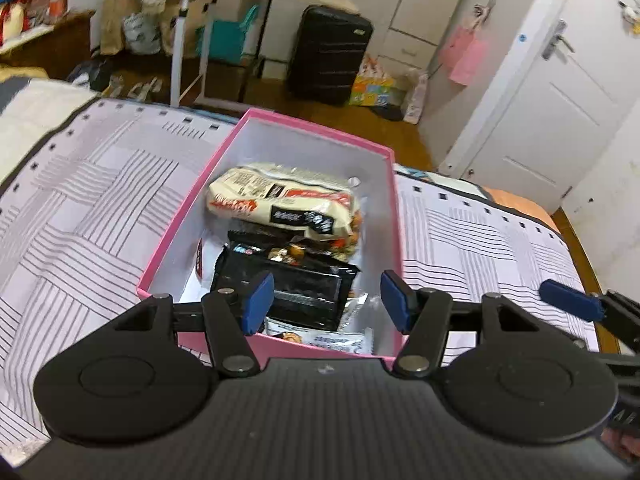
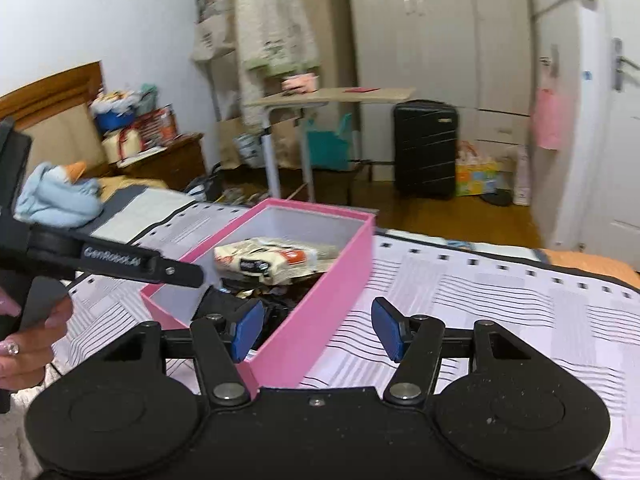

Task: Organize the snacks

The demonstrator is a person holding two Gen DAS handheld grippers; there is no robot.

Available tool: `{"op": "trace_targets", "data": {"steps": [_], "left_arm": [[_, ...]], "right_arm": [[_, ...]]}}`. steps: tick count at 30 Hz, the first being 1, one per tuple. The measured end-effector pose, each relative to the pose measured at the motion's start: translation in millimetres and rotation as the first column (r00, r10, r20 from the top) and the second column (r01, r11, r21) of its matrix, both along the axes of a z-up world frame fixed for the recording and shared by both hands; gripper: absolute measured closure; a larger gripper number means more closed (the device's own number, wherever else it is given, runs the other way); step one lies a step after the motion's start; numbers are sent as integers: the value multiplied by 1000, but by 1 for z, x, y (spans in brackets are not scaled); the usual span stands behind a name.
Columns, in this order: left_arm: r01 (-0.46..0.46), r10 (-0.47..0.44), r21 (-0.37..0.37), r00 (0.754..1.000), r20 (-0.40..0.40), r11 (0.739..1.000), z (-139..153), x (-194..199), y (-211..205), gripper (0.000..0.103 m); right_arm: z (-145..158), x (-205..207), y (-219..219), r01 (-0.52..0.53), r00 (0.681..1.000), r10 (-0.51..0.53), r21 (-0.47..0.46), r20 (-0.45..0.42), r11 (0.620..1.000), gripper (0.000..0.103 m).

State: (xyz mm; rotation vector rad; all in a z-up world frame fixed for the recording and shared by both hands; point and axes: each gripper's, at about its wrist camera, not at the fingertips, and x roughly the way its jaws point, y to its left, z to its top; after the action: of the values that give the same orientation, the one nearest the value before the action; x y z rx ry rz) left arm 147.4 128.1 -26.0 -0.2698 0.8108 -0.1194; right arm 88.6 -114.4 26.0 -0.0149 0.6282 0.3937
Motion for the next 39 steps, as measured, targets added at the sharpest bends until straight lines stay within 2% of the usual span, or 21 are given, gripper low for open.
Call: {"op": "trace_targets", "data": {"steps": [5, 10, 14, 17, 20, 23, 25, 29, 33, 39], "left_arm": [[40, -44, 76, 998, 48, 996, 21, -25, -15, 37], [85, -97, 133, 992, 82, 987, 34, -51, -32, 30], [91, -116, 176, 984, 136, 980, 42, -72, -45, 23], [121, -154, 212, 977, 149, 970, 47, -85, -57, 18], [135, -178, 251, 971, 157, 959, 48, -93, -66, 13], [138, -187, 272, 968, 166, 952, 49, -98, -71, 5], [135, -182, 267, 970, 161, 954, 49, -99, -71, 0], [134, -179, 282, 974, 138, 950, 45, -99, -73, 0], [128, -174, 303, 976, 128, 944, 43, -101, -74, 0], [121, -169, 313, 977, 129, 942, 42, -105, -77, 0]], "right_arm": [[15, -23, -16, 83, 997, -83, -18, -7, 996, 29], [18, -38, -29, 160, 986, -160, -9, -50, 987, 26], [16, -52, -30, 198, 978, -201, -50, -49, 979, 23], [16, -60, -33, 230, 971, -233, -55, -49, 972, 9], [16, -64, -32, 279, 958, -283, -77, -48, 957, 2], [14, -63, -30, 299, 946, -309, -106, -97, 948, 2], [14, -65, -34, 309, 943, -317, -87, -98, 947, 2], [15, -71, -44, 333, 940, -333, -10, -69, 943, 2], [17, -75, -47, 354, 934, -355, -30, -34, 935, 2], [15, -80, -53, 378, 921, -380, -39, -86, 925, 2]]}}
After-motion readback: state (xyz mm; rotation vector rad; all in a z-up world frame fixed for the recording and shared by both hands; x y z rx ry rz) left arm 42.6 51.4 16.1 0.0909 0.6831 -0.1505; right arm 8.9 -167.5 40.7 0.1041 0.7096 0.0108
